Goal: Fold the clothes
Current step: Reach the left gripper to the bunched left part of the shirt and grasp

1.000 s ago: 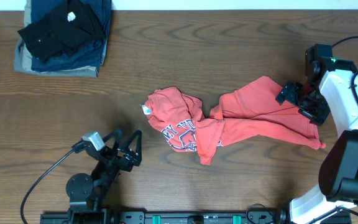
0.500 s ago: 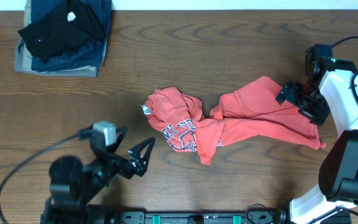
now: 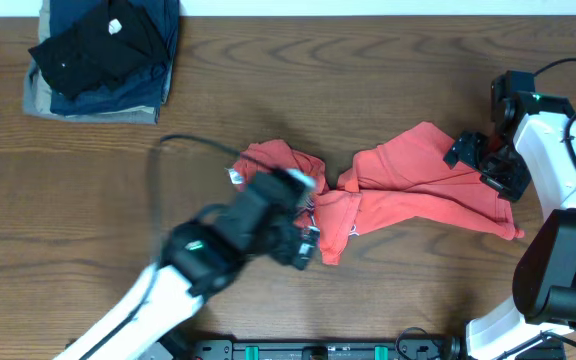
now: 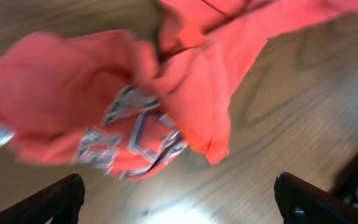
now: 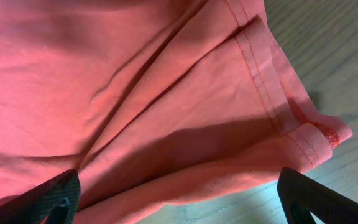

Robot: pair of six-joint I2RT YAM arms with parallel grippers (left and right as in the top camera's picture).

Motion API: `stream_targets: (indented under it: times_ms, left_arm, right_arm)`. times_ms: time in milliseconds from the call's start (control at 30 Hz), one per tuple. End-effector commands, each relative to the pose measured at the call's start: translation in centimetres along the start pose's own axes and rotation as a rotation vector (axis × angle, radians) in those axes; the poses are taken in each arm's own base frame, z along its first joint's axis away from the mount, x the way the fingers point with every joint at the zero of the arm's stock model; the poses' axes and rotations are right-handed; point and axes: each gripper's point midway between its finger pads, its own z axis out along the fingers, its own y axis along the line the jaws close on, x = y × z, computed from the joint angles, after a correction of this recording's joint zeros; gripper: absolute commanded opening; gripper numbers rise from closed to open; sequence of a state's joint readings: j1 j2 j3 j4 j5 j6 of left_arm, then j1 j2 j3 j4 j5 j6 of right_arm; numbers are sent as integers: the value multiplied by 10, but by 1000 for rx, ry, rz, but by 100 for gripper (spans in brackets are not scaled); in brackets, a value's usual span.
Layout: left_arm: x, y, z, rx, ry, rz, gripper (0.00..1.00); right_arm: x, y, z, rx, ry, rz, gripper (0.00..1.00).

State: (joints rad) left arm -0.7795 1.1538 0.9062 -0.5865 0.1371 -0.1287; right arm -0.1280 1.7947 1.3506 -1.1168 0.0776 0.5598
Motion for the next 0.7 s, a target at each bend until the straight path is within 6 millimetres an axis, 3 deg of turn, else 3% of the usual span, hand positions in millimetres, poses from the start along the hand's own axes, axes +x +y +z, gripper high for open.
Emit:
stream_targets:
  times_ms: [0,200,367,500,667]
  left_arm:
    - [-2,-10,24,-51,31,81,98]
    - [14,-28,70,-32,115,130,98]
    - [30,-29,100,-47,182,76,98]
    - [36,-27,115,-56,205,62,98]
    - [26,-28,124,-58,159,62,98]
  right_arm:
    - [-2,-1,-6,-8,-18,19,99]
    - [-2,-1,-6,-8,-18,19,99]
    - [-2,-1,-6,-8,-18,19,99]
    - [-2,-1,-6,-8,-18,19,99]
    - [-2,-1,-6,-8,-18,19,99]
